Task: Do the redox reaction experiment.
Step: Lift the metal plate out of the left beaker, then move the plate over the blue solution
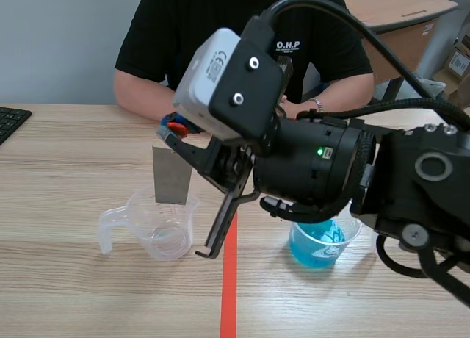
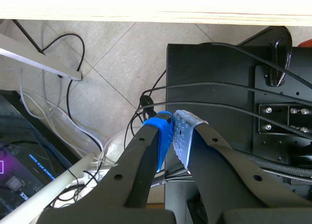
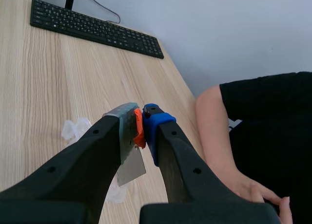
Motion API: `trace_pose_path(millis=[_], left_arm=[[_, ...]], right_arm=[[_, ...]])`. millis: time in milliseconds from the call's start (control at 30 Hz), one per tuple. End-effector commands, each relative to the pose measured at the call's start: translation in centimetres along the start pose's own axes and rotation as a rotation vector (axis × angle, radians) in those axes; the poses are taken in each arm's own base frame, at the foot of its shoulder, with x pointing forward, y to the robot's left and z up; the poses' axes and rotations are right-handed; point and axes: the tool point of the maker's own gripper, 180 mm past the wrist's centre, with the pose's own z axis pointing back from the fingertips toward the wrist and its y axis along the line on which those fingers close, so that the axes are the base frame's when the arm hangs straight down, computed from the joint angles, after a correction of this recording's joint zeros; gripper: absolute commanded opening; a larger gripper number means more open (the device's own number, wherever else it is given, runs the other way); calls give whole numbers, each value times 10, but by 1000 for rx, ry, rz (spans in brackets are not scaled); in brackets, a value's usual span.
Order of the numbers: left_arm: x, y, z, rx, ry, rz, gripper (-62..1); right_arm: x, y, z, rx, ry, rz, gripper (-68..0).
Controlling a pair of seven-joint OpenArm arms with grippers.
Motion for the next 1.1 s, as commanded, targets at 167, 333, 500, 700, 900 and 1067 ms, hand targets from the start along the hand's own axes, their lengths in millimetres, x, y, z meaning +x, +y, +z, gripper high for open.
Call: trace_pose_path(millis=[167,333,500,700,900,1067], left_arm=[[2,-3,2,-6,-12,6,-564],[2,-3,2,-6,-11,6,-564],[1,-3,3,-6,-10,6,-564],[1,-3,3,-6,-10,5,-564],[1,-3,3,-6,-10,5,-564],[1,-3,3,-6,-10,5,-564]], right_arm=[[32,-25,3,-42,-37,10,-660],[46,-36,8,-53,-27,12,-660],[56,-54,16,-100,1,17,-660],[67,-65,30,-98,22,12,-660],[68,-75,44,-101,48,-15,-660],[59,-88,60,-146,94,-31,-660]])
